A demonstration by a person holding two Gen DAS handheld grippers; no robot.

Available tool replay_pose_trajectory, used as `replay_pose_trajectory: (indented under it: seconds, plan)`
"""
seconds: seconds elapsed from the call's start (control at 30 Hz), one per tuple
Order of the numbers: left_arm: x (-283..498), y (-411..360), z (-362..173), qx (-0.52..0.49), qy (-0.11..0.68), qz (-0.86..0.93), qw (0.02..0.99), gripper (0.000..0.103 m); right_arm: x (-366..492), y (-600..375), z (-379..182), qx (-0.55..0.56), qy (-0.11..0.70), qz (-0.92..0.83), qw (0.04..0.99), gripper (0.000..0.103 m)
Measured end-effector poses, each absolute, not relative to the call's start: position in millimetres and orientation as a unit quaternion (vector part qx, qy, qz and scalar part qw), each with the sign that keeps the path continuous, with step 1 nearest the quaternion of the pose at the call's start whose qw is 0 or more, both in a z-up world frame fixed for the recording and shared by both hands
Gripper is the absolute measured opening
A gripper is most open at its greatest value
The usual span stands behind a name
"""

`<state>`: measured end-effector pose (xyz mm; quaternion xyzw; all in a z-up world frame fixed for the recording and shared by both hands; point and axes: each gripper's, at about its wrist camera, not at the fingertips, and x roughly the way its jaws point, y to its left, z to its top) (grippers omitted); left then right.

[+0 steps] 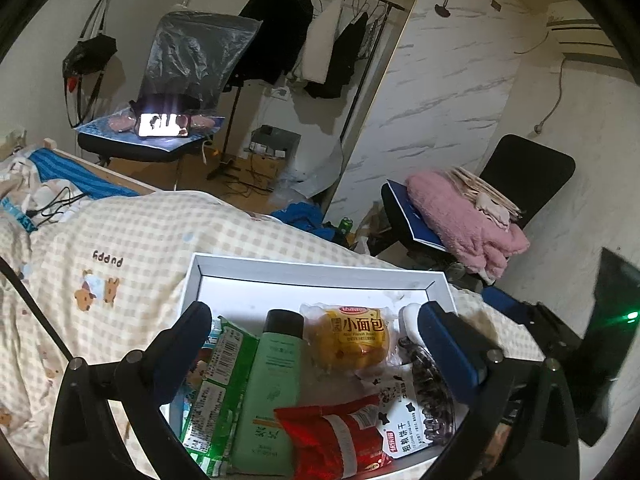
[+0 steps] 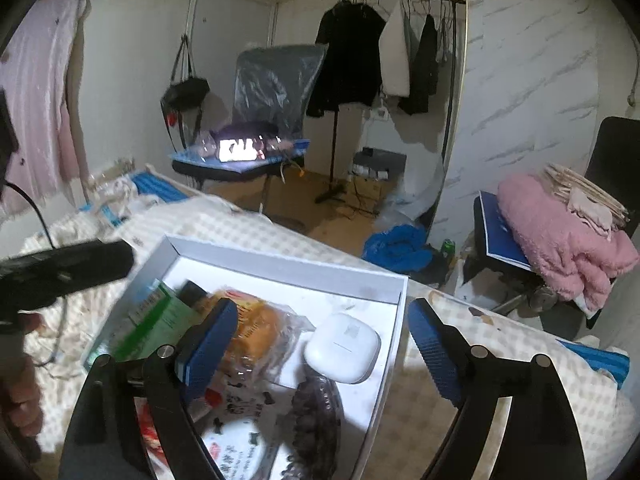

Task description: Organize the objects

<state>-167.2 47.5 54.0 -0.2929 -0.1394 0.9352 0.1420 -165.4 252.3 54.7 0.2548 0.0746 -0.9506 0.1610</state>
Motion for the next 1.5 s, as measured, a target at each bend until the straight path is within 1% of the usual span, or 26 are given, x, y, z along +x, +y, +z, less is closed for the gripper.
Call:
replay_pose_trajectory:
  seconds: [0.07, 0.1, 0.13, 0.27, 0.47, 0.7, 0.8, 0.87, 0.97, 1.1, 1.27, 1.5]
  plan:
    - [-166.2, 48.1, 56.3, -0.295, -0.128, 0.936, 0.14, 0.103, -158.5, 254.9, 64.0, 0.251, 0.058, -0.949, 0.179, 0.088]
    - [-165.9, 49.2, 57.5, -0.296, -0.123, 0.937, 0.139, 0.103, -155.7, 255.6, 66.6, 0.25, 0.054, -0.949, 0.185, 0.093]
    - [-164.8, 51.1, 58.9, -0.296, -0.114, 0.939, 0.137, 0.103, -151.5, 255.2, 71.1, 0.247, 0.049, -0.949, 0.19, 0.103]
    - [-161.8, 57.3, 63.4, -0.293, -0.093, 0.941, 0.14, 0.103, -135.5, 257.1, 86.0, 0.221, 0.042, -0.953, 0.203, 0.103]
    - [-156.0, 59.5, 70.5, -0.291, -0.081, 0.942, 0.144, 0.103, -123.6, 264.6, 98.2, 0.213, 0.022, -0.951, 0.222, 0.103]
    - [-127.2, 64.0, 81.9, -0.252, -0.033, 0.96, 0.116, 0.103, -116.7, 277.6, 104.7, 0.222, 0.015, -0.947, 0.23, 0.103]
    - [-108.6, 63.0, 89.4, -0.213, -0.012, 0.972, 0.093, 0.103, -110.9, 281.4, 107.3, 0.228, 0.027, -0.945, 0.234, 0.103]
    - [-97.2, 62.9, 90.3, -0.206, 0.013, 0.974, 0.095, 0.103, -103.8, 284.0, 107.2, 0.224, 0.039, -0.946, 0.23, 0.103]
    - [-87.8, 61.6, 86.2, -0.218, 0.036, 0.97, 0.106, 0.103, -98.0, 291.1, 105.6, 0.23, 0.031, -0.941, 0.246, 0.103]
    - [-81.2, 58.5, 70.9, -0.265, 0.053, 0.955, 0.124, 0.103, -97.1, 302.7, 100.8, 0.251, 0.0, -0.93, 0.267, 0.103]
    - [-78.8, 58.6, 48.4, -0.306, 0.05, 0.941, 0.136, 0.103, -89.6, 312.6, 82.9, 0.28, -0.017, -0.919, 0.276, 0.103]
    - [-85.3, 60.9, 30.3, -0.347, 0.022, 0.925, 0.154, 0.103, -87.0, 319.1, 61.7, 0.312, 0.007, -0.917, 0.248, 0.103]
